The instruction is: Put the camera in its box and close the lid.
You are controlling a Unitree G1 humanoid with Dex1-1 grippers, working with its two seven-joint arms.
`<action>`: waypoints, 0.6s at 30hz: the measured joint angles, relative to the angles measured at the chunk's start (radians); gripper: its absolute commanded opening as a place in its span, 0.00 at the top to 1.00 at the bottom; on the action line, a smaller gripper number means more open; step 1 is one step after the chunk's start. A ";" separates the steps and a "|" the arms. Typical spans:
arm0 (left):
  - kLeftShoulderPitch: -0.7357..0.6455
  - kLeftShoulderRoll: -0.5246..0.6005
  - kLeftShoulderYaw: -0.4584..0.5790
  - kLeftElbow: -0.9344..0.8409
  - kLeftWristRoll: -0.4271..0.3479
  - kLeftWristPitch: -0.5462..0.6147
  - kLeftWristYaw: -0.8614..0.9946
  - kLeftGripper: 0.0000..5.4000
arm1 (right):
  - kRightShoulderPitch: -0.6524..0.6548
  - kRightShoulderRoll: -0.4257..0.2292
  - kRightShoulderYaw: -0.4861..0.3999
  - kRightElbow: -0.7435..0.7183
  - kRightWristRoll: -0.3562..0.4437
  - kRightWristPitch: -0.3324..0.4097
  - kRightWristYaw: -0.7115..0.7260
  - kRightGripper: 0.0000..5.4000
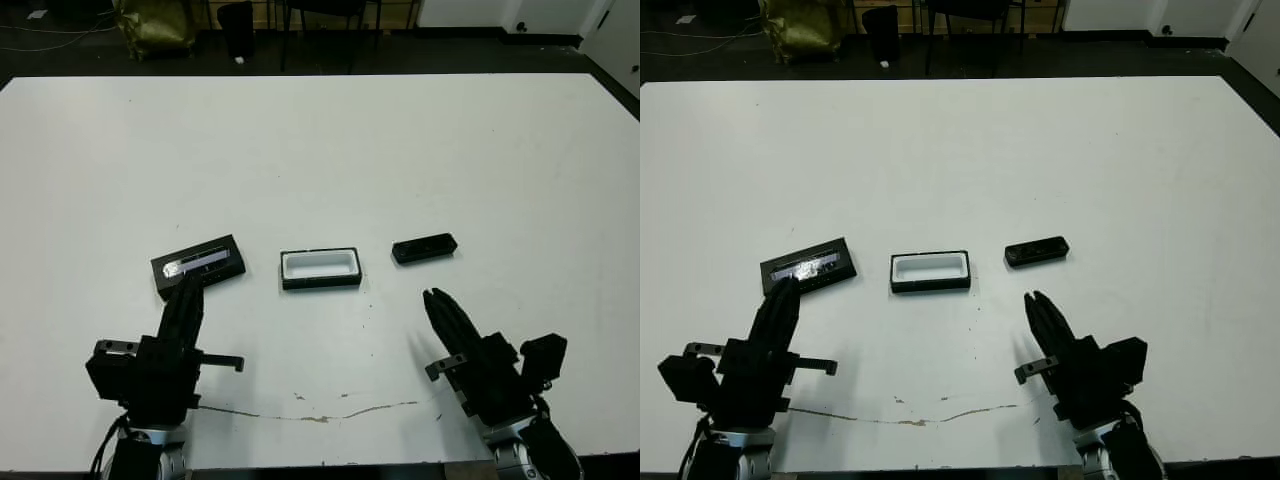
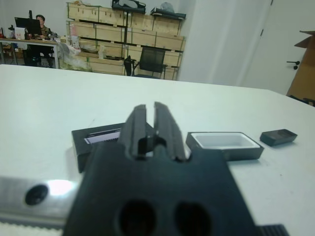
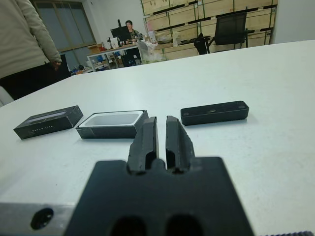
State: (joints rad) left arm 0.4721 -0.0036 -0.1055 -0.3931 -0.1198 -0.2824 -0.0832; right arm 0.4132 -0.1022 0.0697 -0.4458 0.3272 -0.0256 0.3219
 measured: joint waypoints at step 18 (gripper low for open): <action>0.002 0.012 0.078 -0.021 0.014 0.020 -0.001 1.00 | -0.116 -0.089 -0.095 -0.010 0.030 0.065 0.018 1.00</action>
State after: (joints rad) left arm 0.4737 0.0083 -0.0280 -0.4143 -0.1062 -0.2624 -0.0845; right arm 0.2977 -0.1911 -0.0253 -0.4562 0.3573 0.0391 0.3395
